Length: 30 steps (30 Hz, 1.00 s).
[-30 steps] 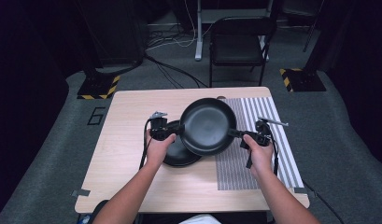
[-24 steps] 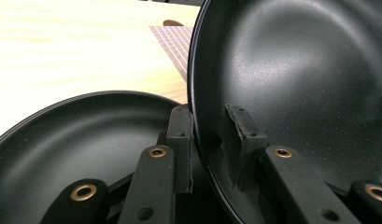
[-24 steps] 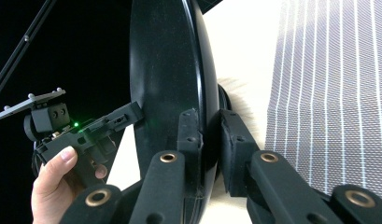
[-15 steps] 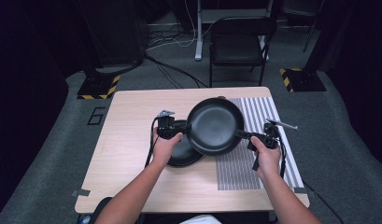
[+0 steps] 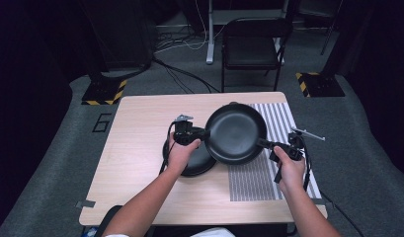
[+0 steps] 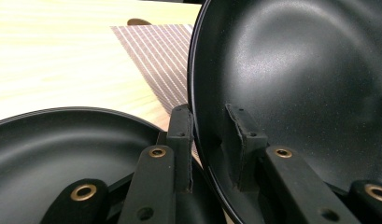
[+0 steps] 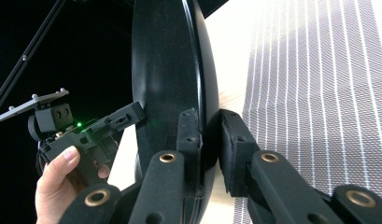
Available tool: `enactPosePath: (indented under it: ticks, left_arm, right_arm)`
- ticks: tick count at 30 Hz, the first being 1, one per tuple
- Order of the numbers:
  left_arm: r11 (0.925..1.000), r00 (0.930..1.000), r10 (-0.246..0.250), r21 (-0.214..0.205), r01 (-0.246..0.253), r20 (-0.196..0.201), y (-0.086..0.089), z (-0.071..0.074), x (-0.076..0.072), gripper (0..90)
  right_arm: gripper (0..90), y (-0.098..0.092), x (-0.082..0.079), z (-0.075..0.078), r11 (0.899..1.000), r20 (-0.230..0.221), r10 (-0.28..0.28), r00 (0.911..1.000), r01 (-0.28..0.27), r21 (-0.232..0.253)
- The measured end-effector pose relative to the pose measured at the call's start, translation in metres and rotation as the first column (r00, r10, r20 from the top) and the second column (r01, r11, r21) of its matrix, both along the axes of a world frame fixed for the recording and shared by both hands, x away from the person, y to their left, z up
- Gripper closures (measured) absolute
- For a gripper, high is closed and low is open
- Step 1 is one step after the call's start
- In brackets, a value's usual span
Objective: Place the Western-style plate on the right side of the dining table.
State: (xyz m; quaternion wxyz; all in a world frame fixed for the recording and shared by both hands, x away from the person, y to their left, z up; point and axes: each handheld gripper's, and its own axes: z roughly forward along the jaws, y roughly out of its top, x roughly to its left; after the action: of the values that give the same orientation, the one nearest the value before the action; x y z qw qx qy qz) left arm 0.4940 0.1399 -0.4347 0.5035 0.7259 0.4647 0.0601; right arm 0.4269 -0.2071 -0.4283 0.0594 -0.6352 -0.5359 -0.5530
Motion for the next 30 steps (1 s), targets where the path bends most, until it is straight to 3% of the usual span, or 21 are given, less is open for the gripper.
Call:
enactPosePath:
  ticks: [30]
  left_arm:
    - [0.9973, 0.9972, -0.072, -0.010, 0.072, -0.017, -0.042, -0.006, 0.008, 72.9]
  right_arm:
    - [79.3, -0.036, -0.019, -0.002, 0.997, -0.011, -0.076, 0.9970, 0.076, 0.003]
